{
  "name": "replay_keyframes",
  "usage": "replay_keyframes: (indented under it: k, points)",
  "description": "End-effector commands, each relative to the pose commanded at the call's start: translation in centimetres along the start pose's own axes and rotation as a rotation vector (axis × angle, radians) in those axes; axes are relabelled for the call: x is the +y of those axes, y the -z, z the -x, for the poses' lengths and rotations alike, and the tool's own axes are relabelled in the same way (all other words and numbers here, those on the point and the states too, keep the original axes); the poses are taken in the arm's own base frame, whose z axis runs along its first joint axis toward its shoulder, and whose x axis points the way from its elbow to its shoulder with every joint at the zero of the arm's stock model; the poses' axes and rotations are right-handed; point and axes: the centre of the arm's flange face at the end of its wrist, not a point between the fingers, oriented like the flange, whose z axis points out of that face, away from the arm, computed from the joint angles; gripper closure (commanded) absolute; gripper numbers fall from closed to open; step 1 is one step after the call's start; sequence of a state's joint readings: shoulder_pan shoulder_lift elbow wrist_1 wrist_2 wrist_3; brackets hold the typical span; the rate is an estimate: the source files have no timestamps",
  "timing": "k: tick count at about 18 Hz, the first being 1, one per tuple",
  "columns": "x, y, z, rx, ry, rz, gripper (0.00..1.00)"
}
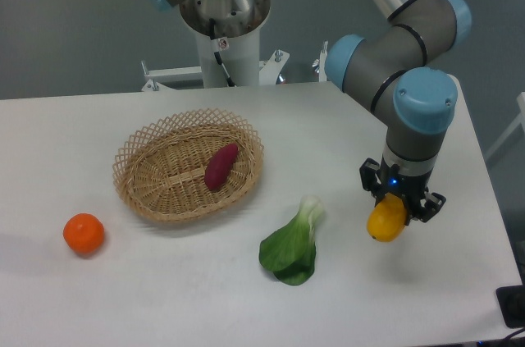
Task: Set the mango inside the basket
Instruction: 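Hold the yellow mango in the gripper and lift slightly, then carry the held mango over the wicker basket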
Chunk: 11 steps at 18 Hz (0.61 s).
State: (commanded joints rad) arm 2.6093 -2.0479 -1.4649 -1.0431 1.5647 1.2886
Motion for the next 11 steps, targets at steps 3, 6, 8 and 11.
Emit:
replay_keyframes:
  k: [3, 6, 8, 11]
  points:
    - [-1.0, 0.4, -1.4, 0.004, -0.018, -0.002, 0.58]
    - [-2.4, 0.3, -3.5, 0.017, -0.047, -0.001, 0.58]
    - [-2.6, 0.5, -4.4, 0.023, -0.054, -0.001, 0.58]
    - [-3.8, 0.4, -7.2, 0.039, -0.088, -0.002, 0.58]
